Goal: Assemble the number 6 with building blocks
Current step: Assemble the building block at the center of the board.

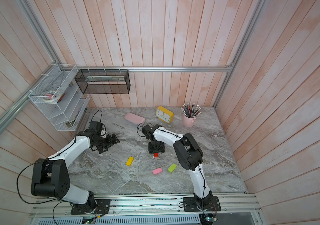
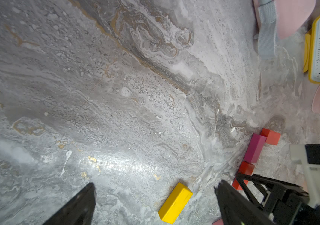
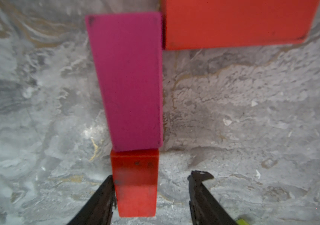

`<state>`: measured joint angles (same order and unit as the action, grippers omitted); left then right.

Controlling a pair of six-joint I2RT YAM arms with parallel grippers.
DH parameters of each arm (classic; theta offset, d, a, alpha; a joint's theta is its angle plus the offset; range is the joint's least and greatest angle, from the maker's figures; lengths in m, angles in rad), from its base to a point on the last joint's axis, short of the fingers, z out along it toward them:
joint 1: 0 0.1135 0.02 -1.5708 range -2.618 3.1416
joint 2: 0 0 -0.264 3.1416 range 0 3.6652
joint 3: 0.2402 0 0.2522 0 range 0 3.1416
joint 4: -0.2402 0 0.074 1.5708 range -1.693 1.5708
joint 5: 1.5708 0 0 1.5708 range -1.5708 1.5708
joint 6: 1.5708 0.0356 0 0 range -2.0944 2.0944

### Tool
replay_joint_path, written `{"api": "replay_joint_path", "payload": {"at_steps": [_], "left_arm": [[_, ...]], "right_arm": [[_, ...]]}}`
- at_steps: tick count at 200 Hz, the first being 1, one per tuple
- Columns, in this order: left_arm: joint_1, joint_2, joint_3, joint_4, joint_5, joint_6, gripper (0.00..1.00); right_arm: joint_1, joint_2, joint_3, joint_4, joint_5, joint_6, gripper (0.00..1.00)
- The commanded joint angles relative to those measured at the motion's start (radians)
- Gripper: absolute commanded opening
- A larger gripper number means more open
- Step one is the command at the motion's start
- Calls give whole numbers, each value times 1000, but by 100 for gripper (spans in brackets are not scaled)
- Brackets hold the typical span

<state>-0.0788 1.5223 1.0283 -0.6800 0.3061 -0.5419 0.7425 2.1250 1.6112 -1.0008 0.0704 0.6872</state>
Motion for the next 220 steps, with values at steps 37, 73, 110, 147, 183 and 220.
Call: {"api": "replay_joint_path", "payload": {"at_steps": [37, 73, 110, 147, 183, 220], "left_arm": [[4, 7, -2, 8, -5, 25, 98], [4, 10, -1, 10, -6, 25, 98], [4, 9, -2, 11, -4, 23, 98], [4, 7, -1, 10, -4, 23, 98], [4, 9, -1, 11, -4, 20, 98], [4, 8, -6, 16, -6, 17, 98]], "right_arm": [[-6, 25, 20, -30, 23, 11, 61], [-9, 21, 19, -34, 33, 11, 61], [-12, 15, 17, -29, 27, 6, 61], [-11, -13, 10, 13, -6, -16, 61], [1, -75, 24, 34, -15, -35, 61], [18, -155, -15, 23, -31, -33, 63]]}}
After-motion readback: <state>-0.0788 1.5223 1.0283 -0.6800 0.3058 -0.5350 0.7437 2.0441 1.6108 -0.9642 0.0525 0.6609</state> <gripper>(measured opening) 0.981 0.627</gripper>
